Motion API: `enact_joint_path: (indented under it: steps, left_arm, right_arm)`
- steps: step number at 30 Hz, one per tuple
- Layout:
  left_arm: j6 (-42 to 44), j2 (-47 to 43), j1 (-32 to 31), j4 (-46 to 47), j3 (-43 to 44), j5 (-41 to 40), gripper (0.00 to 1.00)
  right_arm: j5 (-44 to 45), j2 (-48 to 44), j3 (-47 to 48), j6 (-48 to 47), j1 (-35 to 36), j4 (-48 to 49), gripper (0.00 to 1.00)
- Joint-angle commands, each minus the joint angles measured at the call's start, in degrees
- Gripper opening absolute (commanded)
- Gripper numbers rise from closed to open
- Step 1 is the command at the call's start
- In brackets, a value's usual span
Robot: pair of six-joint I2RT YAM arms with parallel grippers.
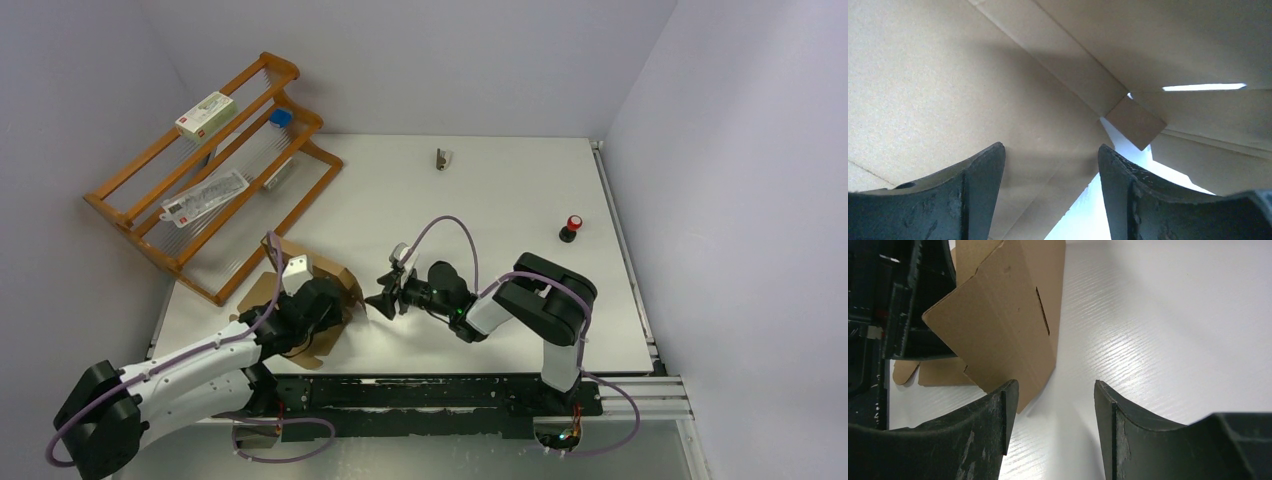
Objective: Fold the paper box
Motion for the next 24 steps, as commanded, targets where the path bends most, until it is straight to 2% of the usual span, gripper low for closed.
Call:
enact_joint_path:
  steps: [1, 6, 12, 18, 24]
  left_arm:
    - [-1.6, 0.89, 0.28, 0.22, -1.47, 1.76, 0.72]
    - [0.61, 1.64, 0.27, 3.25, -1.78, 4.29, 0.65]
    - [2.92, 5.99, 0.27, 13.12, -3.35, 12.01, 0.56]
    - [3.05, 10.72, 0.1, 22.24, -4.72, 17.74, 0.52]
    - [3.28, 12.91, -0.81, 25.14, -3.96, 19.67, 0.48]
  right_arm:
    - [-1.69, -1.42, -0.33, 0.03, 0.37, 2.7, 0.61]
    - [-3.13, -1.66, 0.17, 0.1, 0.36, 2.44, 0.61]
    - [-1.2, -2.05, 0.09, -0.35, 0.36, 2.27, 0.61]
    - [0.45, -2.41, 0.1, -1.77, 0.27, 0.83, 0.62]
    - [4.36, -1.95, 0.15, -2.47, -0.21, 1.08, 0.63]
